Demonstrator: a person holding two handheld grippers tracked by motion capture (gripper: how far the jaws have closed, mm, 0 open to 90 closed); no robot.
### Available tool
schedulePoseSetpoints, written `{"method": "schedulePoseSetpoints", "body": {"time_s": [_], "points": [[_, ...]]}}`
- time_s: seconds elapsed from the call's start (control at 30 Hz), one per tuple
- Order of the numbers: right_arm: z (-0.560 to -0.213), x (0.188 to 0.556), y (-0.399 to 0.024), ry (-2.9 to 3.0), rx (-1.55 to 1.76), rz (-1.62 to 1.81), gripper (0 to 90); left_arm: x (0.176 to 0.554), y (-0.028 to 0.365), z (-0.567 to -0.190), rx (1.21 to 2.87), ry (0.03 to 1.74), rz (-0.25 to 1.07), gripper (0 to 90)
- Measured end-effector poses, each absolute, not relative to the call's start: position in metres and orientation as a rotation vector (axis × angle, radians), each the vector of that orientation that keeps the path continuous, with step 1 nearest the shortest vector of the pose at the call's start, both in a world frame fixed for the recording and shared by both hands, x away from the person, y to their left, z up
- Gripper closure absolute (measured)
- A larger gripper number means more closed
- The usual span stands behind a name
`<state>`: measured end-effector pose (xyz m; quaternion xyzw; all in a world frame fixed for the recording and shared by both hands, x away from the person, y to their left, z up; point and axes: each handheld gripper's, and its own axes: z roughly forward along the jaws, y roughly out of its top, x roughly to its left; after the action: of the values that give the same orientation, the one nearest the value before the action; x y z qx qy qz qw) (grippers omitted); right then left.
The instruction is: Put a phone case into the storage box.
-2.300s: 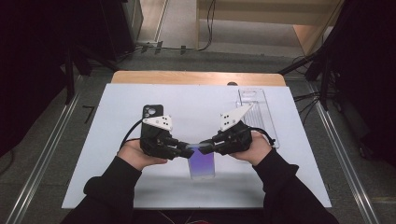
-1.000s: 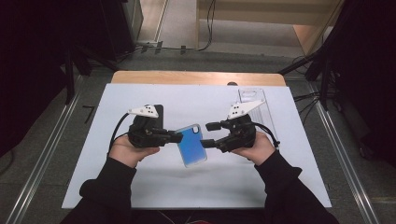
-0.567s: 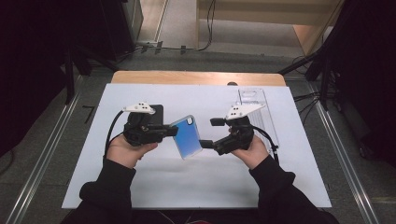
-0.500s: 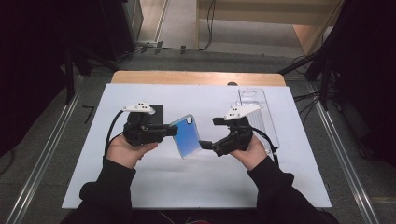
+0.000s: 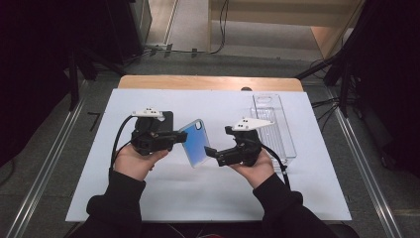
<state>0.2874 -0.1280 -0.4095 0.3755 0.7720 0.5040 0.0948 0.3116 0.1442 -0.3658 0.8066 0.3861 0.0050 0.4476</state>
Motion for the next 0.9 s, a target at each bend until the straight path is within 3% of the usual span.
{"method": "schedulePoseSetpoints", "body": {"time_s": [0.9], "points": [[-0.425,0.275,-0.088,2.237,1.163,1.376,0.0,0.303,0.127,-0.368,2.027,0.979,0.018,81.2]]}}
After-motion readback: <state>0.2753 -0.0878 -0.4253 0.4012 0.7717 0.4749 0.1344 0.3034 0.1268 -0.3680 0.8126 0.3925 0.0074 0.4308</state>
